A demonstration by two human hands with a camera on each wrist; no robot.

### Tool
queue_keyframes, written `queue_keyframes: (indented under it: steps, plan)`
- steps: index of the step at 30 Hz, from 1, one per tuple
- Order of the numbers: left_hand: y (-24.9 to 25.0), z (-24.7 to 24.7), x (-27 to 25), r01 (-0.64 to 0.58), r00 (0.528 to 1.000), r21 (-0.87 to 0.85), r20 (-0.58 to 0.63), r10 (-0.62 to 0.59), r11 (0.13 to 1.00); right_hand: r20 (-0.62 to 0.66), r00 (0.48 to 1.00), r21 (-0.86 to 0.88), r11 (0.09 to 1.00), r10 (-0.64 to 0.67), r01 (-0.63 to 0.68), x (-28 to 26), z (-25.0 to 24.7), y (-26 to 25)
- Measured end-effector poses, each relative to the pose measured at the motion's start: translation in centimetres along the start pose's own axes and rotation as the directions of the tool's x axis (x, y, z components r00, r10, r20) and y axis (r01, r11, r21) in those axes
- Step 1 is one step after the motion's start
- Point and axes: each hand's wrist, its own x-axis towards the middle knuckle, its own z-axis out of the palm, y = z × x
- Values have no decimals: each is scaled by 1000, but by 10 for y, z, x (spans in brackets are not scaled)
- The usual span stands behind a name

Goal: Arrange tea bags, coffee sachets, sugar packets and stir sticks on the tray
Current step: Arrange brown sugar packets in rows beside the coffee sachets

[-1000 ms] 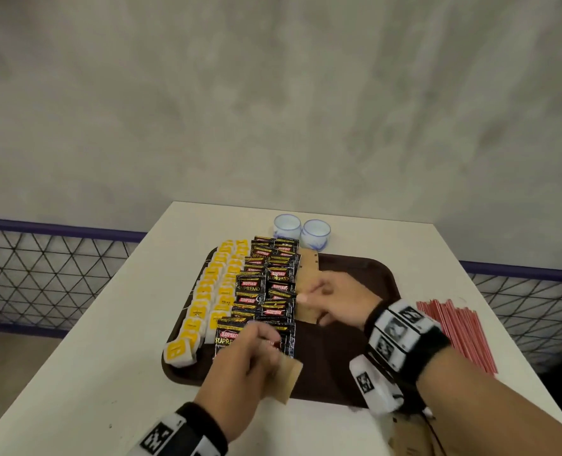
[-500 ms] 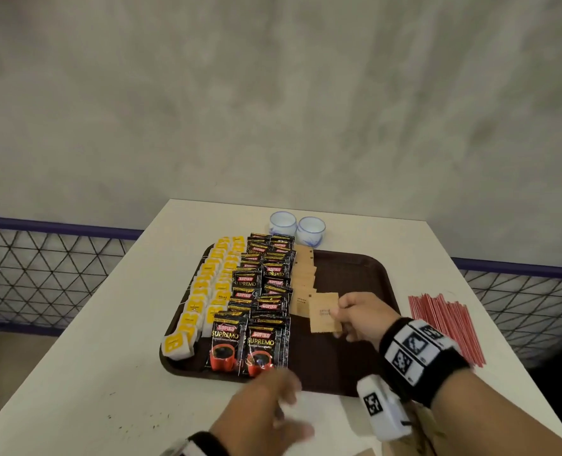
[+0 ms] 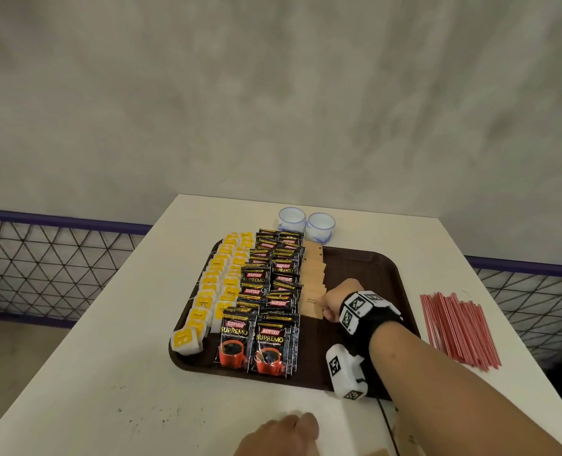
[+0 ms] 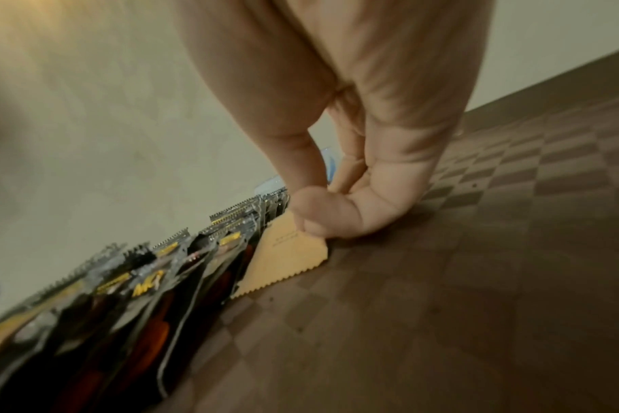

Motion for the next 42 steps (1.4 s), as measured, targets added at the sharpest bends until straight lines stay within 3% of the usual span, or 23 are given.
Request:
queue_keyframes:
  steps: [1,3,4,5,7,10,12,14,15,16,19,22,25,27,31,37,42]
  plan:
    - [38,-66,-18,-105,977,8,185,102,994,-14,1000,-19,1000,1,-1,2,2,1]
    - [169,-257,-127,-90,954,-2,286,87,996,-5,1000,-24,1000,-6,6,8,4,4]
    - [196,-308,-157,-181,908,23,387,158,983,16,1000,-8,1000,-6,6,7,3,5]
    - [197,-322,-158,-266,904,38,358,235,963,35,999,9,1000,-10,10,6,-1,6]
    - [186,-315,-154,-99,943,-118,307,131,988,52,997,18,998,-60,59,-8,-9,3]
    - [180,-332,-152,-169,970,-322,113,215,931,91,973,133,971,-214,201,-51,-23,0]
    - [178,-343,-151,-164,980,-523,10,199,836,286,883,183,925,-373,332,-95,-32,4]
    - [180,-353,-148,-171,983,-616,-52,177,769,535,723,179,895,-437,408,-133,-36,18]
    - [182,-357,-147,-200,978,-633,-86,188,747,596,674,167,889,-435,426,-145,-37,27]
    - [186,-362,-147,-228,972,-637,-110,207,736,603,666,161,884,-440,439,-156,-37,33]
    - [192,-362,-147,-236,969,-633,-94,228,738,466,740,115,862,-485,493,-163,-35,44]
    - [192,-361,-150,-215,977,-584,-117,180,783,311,813,-52,845,-493,532,-149,-46,44]
    - [186,-359,-154,-187,982,-570,-113,149,800,53,926,30,927,-374,373,-116,-53,43]
    - [183,-357,-157,-183,983,-563,-91,160,806,25,975,183,960,-220,212,-93,-46,37]
    - [182,-355,-158,-210,978,-519,-123,171,829,5,999,279,959,-43,40,-60,-19,20]
    - [172,-357,-156,-200,979,-509,-148,143,837,65,996,106,993,-58,51,-28,-6,9]
    - [166,-357,-153,-179,981,-543,-159,109,820,-33,999,18,1000,19,-19,-14,3,9]
